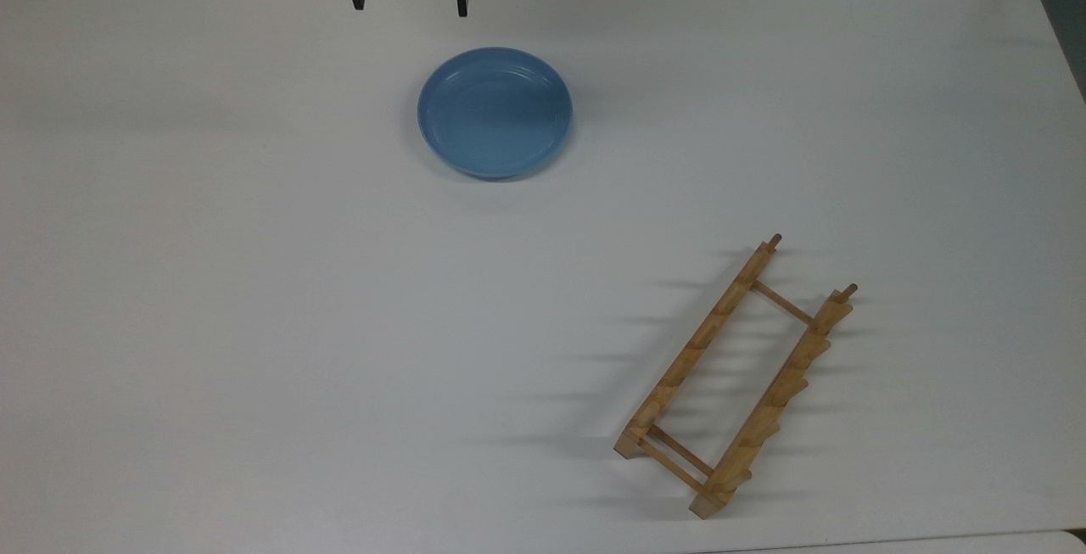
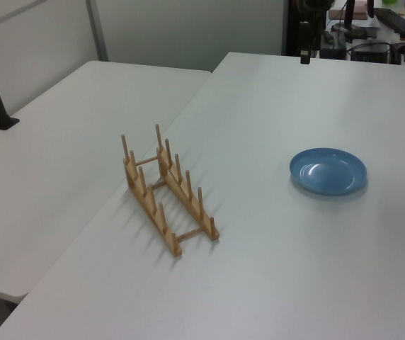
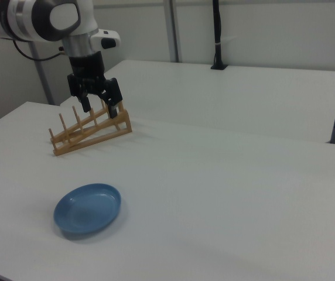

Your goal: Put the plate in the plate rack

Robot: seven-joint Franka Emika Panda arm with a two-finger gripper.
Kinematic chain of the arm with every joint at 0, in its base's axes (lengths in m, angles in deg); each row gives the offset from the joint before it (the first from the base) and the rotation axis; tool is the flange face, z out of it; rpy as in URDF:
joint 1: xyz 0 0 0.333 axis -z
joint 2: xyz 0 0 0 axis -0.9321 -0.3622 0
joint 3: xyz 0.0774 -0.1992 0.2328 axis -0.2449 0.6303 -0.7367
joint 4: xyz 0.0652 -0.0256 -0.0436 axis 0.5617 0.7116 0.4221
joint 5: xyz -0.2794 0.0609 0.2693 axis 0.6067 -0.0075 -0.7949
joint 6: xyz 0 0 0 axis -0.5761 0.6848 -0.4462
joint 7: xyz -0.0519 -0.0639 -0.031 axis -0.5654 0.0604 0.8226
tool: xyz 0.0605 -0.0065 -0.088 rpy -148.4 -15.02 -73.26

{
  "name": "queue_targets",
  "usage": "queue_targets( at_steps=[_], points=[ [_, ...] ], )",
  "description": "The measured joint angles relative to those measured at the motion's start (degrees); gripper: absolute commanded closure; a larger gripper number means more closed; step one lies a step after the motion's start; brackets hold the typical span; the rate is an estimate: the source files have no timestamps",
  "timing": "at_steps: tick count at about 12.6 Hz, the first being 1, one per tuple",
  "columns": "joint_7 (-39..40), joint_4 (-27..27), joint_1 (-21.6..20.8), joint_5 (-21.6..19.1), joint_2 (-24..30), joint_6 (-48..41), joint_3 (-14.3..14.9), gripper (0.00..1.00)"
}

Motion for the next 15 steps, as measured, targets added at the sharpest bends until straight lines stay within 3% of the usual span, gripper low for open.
queue_targets(
  at_steps=[10,13,15],
  points=[
    [1.7,0.0,0.4,0.0,0.0,0.0,0.0,0.00],
    [14.8,2.1,2.1,0.0,-0.2,0.9,0.0,0.00],
    [23.2,5.8,3.0,0.1,-0.6,4.1,0.0,0.11]
  ],
)
